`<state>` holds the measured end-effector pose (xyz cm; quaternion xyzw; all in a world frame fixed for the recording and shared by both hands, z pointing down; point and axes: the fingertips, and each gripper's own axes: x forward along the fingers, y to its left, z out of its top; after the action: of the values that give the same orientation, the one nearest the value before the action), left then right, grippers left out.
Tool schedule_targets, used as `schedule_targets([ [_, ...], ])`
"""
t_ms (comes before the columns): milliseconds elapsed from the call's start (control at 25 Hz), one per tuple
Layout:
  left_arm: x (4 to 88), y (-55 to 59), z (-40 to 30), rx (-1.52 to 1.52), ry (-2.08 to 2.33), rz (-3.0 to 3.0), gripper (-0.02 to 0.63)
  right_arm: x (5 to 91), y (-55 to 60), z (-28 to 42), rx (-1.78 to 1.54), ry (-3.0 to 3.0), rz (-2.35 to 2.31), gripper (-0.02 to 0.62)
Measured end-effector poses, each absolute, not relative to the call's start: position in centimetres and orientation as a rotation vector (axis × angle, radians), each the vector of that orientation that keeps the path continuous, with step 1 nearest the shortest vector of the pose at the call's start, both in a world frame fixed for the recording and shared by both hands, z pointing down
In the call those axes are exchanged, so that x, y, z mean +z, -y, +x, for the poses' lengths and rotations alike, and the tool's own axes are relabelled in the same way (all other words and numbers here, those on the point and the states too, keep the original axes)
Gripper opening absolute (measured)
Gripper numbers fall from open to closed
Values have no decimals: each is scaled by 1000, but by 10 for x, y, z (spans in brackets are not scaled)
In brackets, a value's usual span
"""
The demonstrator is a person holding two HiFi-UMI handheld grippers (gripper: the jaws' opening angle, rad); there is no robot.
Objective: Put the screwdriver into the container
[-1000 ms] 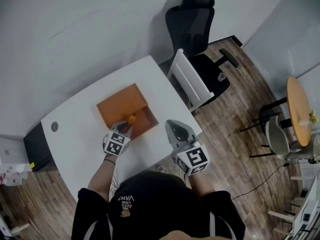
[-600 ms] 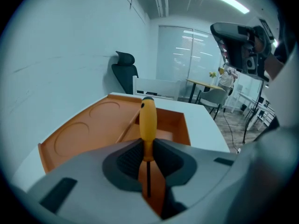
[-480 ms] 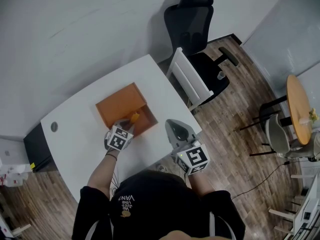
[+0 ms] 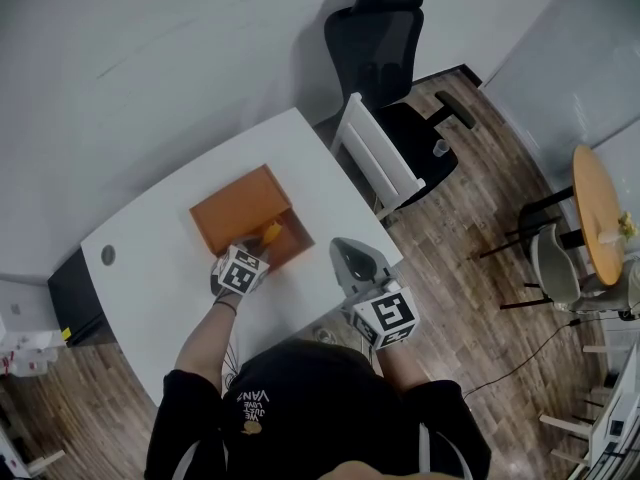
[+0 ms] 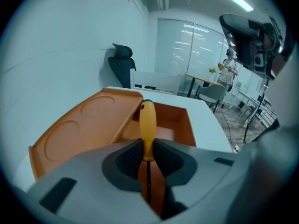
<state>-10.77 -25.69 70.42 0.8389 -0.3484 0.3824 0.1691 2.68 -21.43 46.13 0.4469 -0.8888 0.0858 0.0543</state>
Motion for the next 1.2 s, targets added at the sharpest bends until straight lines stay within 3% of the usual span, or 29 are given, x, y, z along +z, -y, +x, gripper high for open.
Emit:
schedule_targets([
  [1200, 739, 256, -102, 1298, 866, 2243, 75, 465, 216, 33, 281, 2688, 1368, 12],
])
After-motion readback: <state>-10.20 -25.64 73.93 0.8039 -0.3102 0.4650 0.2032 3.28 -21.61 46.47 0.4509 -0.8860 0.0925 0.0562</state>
